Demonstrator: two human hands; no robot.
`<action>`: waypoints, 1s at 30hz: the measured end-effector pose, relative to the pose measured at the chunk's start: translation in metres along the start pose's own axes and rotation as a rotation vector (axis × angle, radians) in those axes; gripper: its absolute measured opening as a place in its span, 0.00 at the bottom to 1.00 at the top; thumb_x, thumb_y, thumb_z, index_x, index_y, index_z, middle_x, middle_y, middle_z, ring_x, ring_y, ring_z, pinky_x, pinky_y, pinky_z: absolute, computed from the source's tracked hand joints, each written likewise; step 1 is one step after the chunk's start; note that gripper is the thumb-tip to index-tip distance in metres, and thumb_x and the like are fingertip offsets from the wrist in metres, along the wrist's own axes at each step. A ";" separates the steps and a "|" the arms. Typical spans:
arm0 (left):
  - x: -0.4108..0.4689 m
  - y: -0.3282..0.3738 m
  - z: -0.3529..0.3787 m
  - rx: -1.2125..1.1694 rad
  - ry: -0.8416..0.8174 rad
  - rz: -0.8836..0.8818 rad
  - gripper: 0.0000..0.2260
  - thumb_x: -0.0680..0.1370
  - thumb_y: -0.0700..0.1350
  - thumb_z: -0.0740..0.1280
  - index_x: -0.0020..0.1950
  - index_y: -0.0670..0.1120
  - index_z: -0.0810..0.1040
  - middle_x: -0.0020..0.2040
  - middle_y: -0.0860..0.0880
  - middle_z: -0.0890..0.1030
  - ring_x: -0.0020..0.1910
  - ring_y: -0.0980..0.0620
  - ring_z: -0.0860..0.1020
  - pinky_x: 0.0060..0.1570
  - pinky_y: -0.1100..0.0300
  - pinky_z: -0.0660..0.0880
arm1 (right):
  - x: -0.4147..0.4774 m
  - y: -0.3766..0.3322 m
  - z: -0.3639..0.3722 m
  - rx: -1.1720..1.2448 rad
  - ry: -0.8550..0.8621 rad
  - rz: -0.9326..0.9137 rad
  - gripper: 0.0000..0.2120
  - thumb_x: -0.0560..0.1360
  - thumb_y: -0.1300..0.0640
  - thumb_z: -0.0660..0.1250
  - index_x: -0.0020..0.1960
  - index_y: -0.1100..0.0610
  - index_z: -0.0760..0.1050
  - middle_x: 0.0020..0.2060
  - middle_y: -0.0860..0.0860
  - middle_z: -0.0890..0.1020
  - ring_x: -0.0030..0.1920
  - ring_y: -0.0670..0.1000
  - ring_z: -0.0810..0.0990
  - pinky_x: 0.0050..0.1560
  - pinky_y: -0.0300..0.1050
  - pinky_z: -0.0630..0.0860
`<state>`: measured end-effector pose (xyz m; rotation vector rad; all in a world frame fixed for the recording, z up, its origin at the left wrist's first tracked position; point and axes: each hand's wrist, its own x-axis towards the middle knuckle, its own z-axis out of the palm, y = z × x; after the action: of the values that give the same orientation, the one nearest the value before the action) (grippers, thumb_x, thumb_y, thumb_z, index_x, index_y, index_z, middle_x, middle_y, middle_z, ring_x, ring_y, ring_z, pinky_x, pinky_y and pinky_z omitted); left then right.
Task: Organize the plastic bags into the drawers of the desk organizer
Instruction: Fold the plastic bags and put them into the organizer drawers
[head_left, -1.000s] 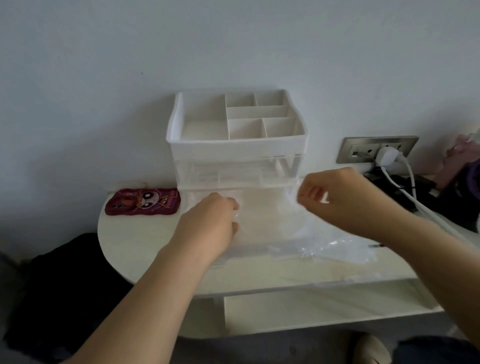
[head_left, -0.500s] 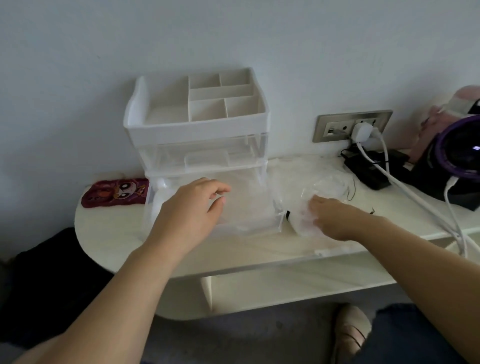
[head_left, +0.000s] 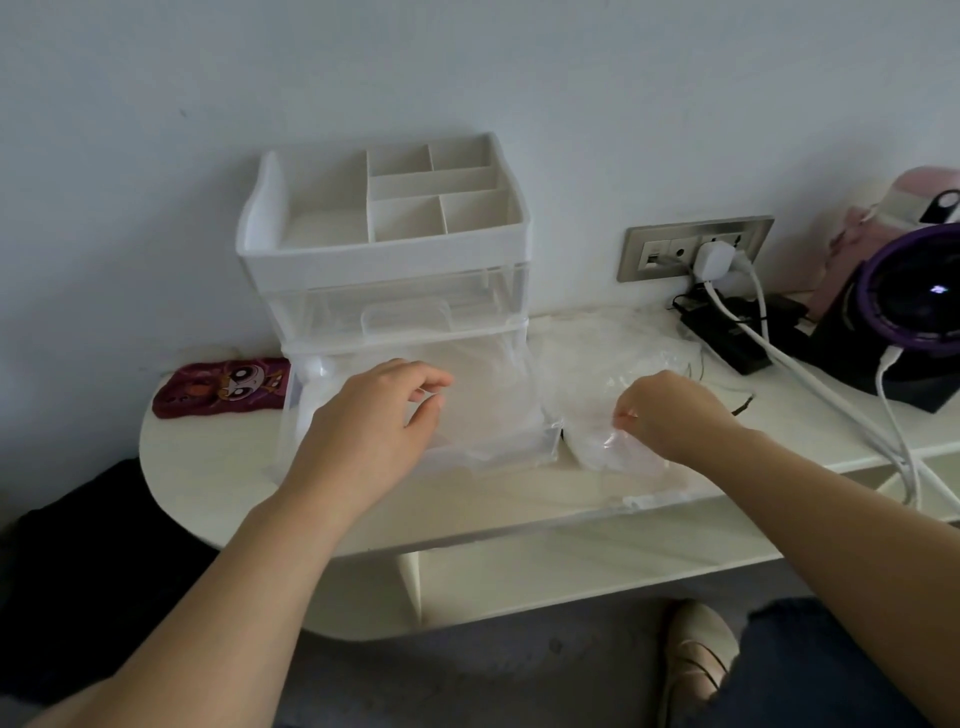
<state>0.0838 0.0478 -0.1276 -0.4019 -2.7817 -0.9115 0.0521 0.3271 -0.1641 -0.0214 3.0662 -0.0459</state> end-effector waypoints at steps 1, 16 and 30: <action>0.000 0.000 0.000 -0.002 0.000 0.003 0.09 0.78 0.47 0.62 0.56 0.57 0.78 0.49 0.67 0.74 0.53 0.64 0.75 0.55 0.55 0.74 | -0.001 0.000 -0.002 0.001 -0.005 0.000 0.11 0.78 0.56 0.60 0.50 0.54 0.82 0.46 0.52 0.83 0.47 0.54 0.81 0.45 0.46 0.78; -0.001 0.016 -0.008 -0.104 0.095 0.093 0.07 0.78 0.44 0.65 0.52 0.54 0.80 0.46 0.65 0.78 0.51 0.68 0.75 0.48 0.77 0.68 | -0.042 -0.008 -0.076 1.567 -0.083 0.015 0.16 0.75 0.61 0.65 0.29 0.55 0.79 0.27 0.50 0.79 0.26 0.47 0.76 0.31 0.37 0.75; 0.006 -0.001 -0.050 -1.528 -0.401 -0.280 0.28 0.70 0.62 0.68 0.60 0.43 0.80 0.62 0.39 0.77 0.61 0.42 0.76 0.57 0.49 0.76 | -0.049 -0.154 -0.073 0.805 0.417 -0.584 0.03 0.74 0.59 0.69 0.45 0.58 0.81 0.50 0.51 0.79 0.46 0.42 0.77 0.44 0.22 0.67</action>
<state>0.0825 0.0180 -0.0866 -0.3555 -1.7676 -3.1340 0.0977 0.1758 -0.0825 -0.9411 3.0247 -1.4378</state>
